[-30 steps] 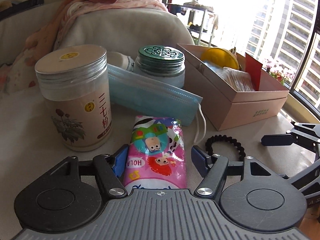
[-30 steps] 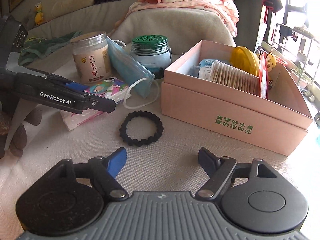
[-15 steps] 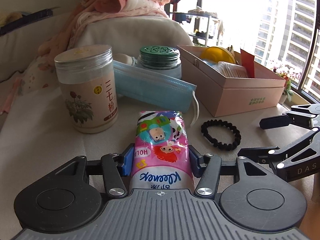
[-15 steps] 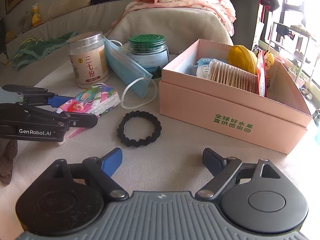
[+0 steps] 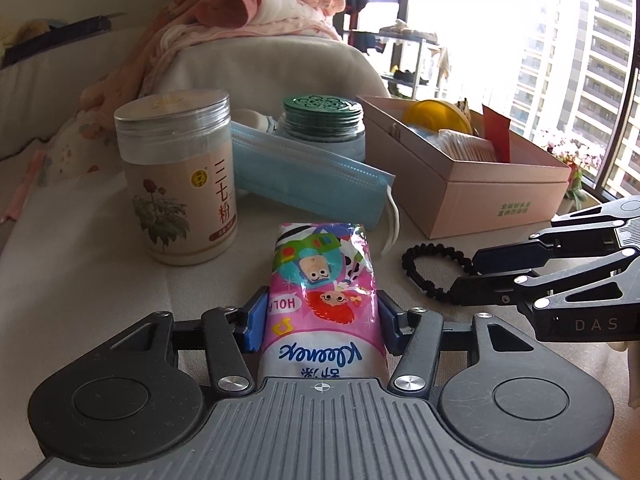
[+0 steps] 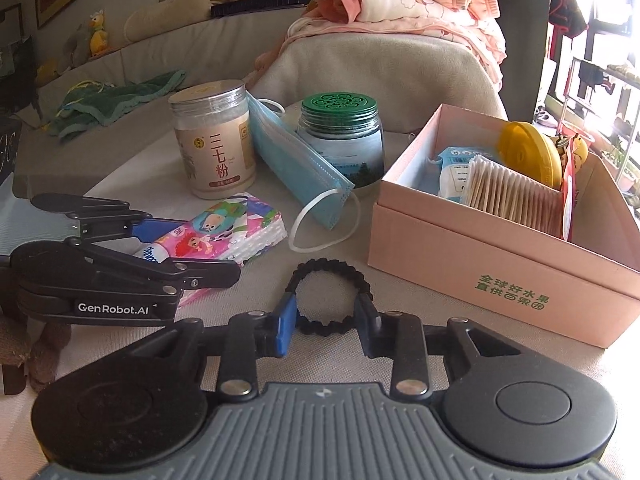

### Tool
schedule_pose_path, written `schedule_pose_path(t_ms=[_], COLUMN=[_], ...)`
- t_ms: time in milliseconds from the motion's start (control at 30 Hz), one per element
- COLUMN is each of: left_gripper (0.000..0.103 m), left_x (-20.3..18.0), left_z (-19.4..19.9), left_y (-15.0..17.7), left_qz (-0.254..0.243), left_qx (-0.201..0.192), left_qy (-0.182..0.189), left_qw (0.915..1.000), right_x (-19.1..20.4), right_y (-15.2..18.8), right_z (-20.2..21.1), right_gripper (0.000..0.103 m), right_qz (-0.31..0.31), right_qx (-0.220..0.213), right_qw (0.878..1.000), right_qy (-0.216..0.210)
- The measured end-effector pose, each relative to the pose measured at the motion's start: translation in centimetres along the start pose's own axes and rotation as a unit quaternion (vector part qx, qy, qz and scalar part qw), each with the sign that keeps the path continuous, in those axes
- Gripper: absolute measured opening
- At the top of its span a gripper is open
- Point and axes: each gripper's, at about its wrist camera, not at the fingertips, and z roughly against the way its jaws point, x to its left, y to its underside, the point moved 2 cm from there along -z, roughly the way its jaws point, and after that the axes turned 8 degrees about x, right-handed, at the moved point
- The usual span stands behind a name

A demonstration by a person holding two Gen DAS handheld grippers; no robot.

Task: Organize soft objects
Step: 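Grasp the black beaded bracelet with the right tool, then carry the tissue pack and bracelet over the pink box and lower them in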

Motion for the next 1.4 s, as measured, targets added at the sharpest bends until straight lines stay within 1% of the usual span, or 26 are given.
schedule_pose_path(t_ms=[133, 167, 267, 300, 333, 400, 433, 467, 533, 633, 700, 733, 833, 900, 967, 1000, 1033, 1067, 1133, 1200, 1400], left_gripper=[0.060, 0.060, 0.060, 0.060, 0.060, 0.060, 0.060, 0.060, 0.060, 0.060, 0.057, 0.059, 0.059, 0.059, 0.059, 0.059, 0.059, 0.059, 0.059, 0.059, 0.059], left_x=[0.1, 0.1, 0.1, 0.1, 0.1, 0.1, 0.2, 0.2, 0.2, 0.2, 0.3, 0.4, 0.7, 0.7, 0.8, 0.8, 0.8, 0.7, 0.6, 0.5, -0.3], left_z=[0.1, 0.1, 0.1, 0.1, 0.1, 0.1, 0.1, 0.1, 0.1, 0.1, 0.1, 0.2, 0.2, 0.2, 0.2, 0.2, 0.2, 0.2, 0.1, 0.1, 0.0], left_y=[0.0, 0.0, 0.0, 0.0, 0.0, 0.0, 0.0, 0.0, 0.0, 0.0, 0.1, 0.1, 0.1, 0.1, 0.1, 0.1, 0.1, 0.1, 0.1, 0.1, 0.0], left_qz=[0.002, 0.003, 0.006, 0.006, 0.007, 0.006, 0.007, 0.007, 0.007, 0.009, 0.013, 0.017, 0.027, 0.027, 0.026, 0.025, 0.024, 0.024, 0.022, 0.018, 0.001], left_qx=[-0.001, -0.001, -0.002, -0.002, -0.002, -0.002, -0.002, -0.002, -0.002, -0.003, -0.005, -0.006, -0.008, -0.008, -0.008, -0.008, -0.008, -0.007, -0.007, -0.006, -0.001], left_qy=[0.002, 0.002, 0.004, 0.004, 0.004, 0.004, 0.004, 0.005, 0.005, 0.007, 0.007, 0.010, 0.019, 0.018, 0.017, 0.017, 0.016, 0.015, 0.013, 0.010, -0.005], left_qw=[1.0000, 1.0000, 1.0000, 1.0000, 1.0000, 1.0000, 1.0000, 1.0000, 1.0000, 0.9999, 0.9999, 0.9998, 0.9994, 0.9994, 0.9995, 0.9995, 0.9995, 0.9996, 0.9997, 0.9998, 1.0000], right_x=[-0.2, -0.3, -0.6, -0.7, -0.9, -1.2, -1.3, -1.4, -1.5, -1.1, -0.6, -0.5, -0.4, -0.3, 0.2, 0.5, 0.7, 0.9, 1.1, 1.0, -0.2], right_y=[0.7, 1.0, 1.7, 1.7, 1.7, 1.6, 1.3, 1.0, 0.3, -0.7, -1.1, -1.2, -1.2, -1.0, -0.8, -0.6, -0.5, -0.4, -0.2, 0.0, 0.9], right_z=[0.2, 0.2, 0.7, 0.9, 1.0, 1.1, 1.1, 0.9, 0.5, -0.6, -1.5, -1.7, -2.0, -2.0, -2.0, -1.8, -1.6, -1.4, -1.2, -0.8, 1.4], right_gripper=[0.032, 0.032, 0.033, 0.034, 0.036, 0.047, 0.057, 0.062, 0.063, 0.065, 0.065, 0.065, 0.065, 0.062, 0.047, 0.042, 0.033, 0.027, 0.020, 0.018, 0.017], right_qz=[0.007, 0.008, 0.009, 0.006, -0.001, -0.013, -0.020, -0.029, -0.041, -0.048, -0.048, -0.047, -0.043, -0.034, -0.012, 0.002, 0.010, 0.014, 0.019, 0.015, 0.002], right_qx=[0.015, 0.019, 0.011, 0.010, 0.008, 0.004, 0.004, 0.002, 0.000, 0.009, 0.018, 0.015, 0.009, 0.008, 0.006, 0.003, 0.003, 0.004, 0.005, 0.006, -0.006], right_qw=[1.000, 1.000, 0.999, 0.999, 0.999, 1.000, 1.000, 0.999, 0.999, 0.999, 0.999, 0.999, 0.999, 0.999, 0.999, 0.999, 0.999, 1.000, 0.999, 0.999, 0.999], right_qy=[0.002, 0.007, 0.037, 0.038, 0.033, 0.024, 0.022, 0.020, 0.015, 0.004, -0.002, 0.000, 0.009, 0.017, 0.035, 0.035, 0.031, 0.028, 0.027, 0.030, 0.036])
